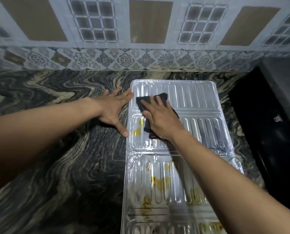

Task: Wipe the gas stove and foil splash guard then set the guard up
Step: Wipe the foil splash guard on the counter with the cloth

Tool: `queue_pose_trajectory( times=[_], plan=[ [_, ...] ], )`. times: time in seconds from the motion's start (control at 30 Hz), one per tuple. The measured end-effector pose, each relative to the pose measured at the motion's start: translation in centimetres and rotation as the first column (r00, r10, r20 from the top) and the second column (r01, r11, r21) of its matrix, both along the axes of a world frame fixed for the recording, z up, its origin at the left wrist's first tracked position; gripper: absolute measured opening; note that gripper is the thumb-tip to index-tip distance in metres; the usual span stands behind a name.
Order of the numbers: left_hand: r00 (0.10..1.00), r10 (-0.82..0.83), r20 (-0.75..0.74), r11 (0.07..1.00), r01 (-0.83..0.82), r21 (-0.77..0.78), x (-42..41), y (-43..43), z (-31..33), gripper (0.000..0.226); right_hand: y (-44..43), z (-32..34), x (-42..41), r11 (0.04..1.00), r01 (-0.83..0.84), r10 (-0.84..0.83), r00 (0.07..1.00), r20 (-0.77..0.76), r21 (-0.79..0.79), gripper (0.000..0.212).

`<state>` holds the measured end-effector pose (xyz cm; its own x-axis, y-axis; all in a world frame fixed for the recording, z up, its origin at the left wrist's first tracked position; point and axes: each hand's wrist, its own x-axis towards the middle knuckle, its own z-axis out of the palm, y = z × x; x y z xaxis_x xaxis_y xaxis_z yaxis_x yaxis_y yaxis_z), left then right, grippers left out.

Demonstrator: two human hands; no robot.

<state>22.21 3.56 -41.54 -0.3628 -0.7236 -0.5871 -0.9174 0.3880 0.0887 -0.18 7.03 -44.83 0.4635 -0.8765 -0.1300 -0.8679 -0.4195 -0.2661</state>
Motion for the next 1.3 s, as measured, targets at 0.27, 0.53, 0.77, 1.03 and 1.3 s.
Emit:
queue_pose_trajectory(
  times=[0.27, 0.53, 0.77, 1.03, 1.3],
  plan=[
    [1.000, 0.001, 0.018, 1.000, -0.001, 0.016, -0.3, 0.2, 0.5, 0.162, 6.4, 0.7, -0.9, 0.963, -0.262, 0.252, 0.959, 0.129, 0.069, 0.043],
    [1.000, -0.005, 0.007, 1.000, 0.004, 0.017, -0.2, 0.1, 0.3, 0.164, 9.2, 0.5, -6.2, 0.988, -0.142, 0.136, 0.985, 0.103, 0.055, 0.050],
    [1.000, 0.024, 0.017, 1.000, -0.024, 0.004, -0.7, 0.3, 0.4, 0.166, 7.6, -0.7, -14.2, 0.919, 0.393, -0.393, 0.919, 0.020, -0.006, 0.051],
    [0.999, 0.023, -0.022, 1.000, -0.022, 0.021, -3.0, 5.0, 1.0, 0.155, 8.0, -0.3, -14.5, 0.885, 0.465, -0.464, 0.885, 0.044, -0.018, 0.050],
    [0.998, -0.050, 0.034, 0.998, 0.052, -0.031, -3.5, 7.7, -0.2, 0.165, 10.2, 0.6, -15.4, 0.900, 0.432, -0.432, 0.902, -0.011, 0.053, 0.052]
  ],
)
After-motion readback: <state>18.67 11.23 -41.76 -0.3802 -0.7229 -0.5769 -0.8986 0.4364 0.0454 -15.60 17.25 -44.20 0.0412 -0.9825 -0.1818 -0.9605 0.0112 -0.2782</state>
